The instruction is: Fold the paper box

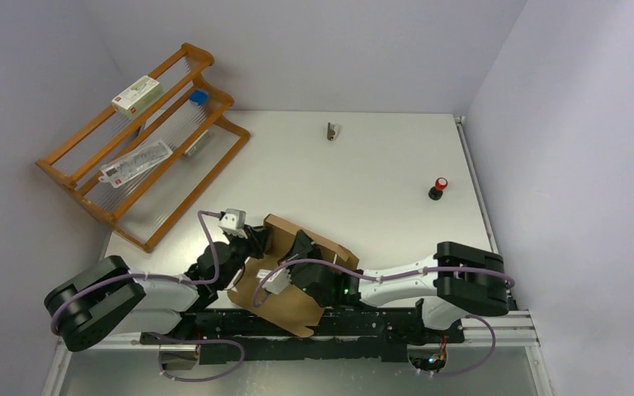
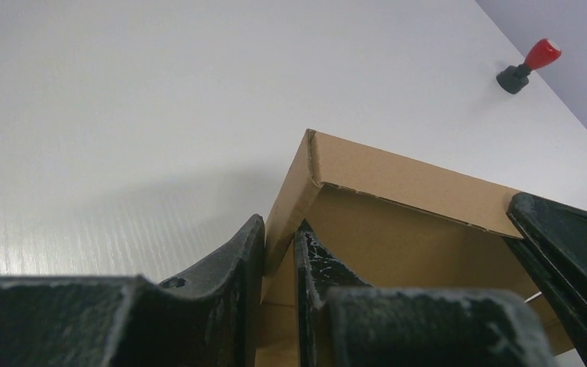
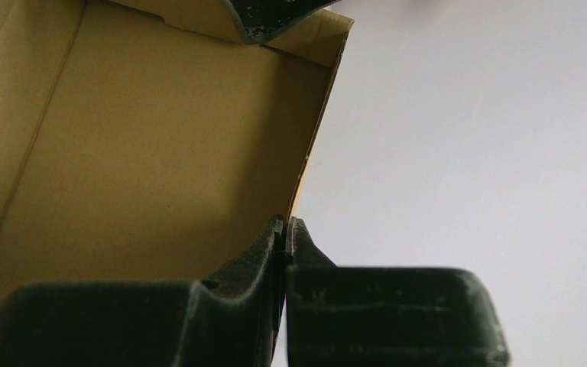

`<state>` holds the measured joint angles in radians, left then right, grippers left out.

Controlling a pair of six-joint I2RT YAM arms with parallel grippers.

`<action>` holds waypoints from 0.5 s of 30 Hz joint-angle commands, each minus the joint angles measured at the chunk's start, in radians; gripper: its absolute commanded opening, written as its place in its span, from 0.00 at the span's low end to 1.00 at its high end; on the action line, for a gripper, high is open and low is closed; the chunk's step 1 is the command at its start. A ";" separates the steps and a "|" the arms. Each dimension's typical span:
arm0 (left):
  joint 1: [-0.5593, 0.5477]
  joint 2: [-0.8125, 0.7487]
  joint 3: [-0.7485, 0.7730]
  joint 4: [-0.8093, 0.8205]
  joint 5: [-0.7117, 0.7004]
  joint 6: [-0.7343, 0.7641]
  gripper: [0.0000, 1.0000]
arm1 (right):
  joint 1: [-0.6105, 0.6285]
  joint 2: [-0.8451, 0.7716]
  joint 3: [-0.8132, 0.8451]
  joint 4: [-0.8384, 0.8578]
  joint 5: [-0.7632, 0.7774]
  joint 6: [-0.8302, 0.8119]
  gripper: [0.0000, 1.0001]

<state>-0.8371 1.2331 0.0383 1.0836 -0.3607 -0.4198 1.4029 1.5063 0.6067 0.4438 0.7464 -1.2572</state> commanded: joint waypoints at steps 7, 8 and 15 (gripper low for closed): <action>-0.027 0.017 -0.015 -0.191 -0.161 -0.070 0.31 | 0.027 0.000 -0.010 -0.076 -0.096 0.015 0.00; -0.031 0.020 -0.015 -0.195 -0.168 -0.077 0.32 | 0.027 -0.001 -0.010 -0.074 -0.095 0.014 0.00; -0.042 0.023 -0.001 -0.212 -0.179 -0.080 0.31 | 0.026 -0.016 -0.018 -0.079 -0.095 0.020 0.00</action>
<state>-0.8795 1.2400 0.0422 0.9764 -0.4606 -0.4976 1.4132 1.4952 0.6098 0.4431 0.7105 -1.2564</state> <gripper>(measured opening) 0.320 0.039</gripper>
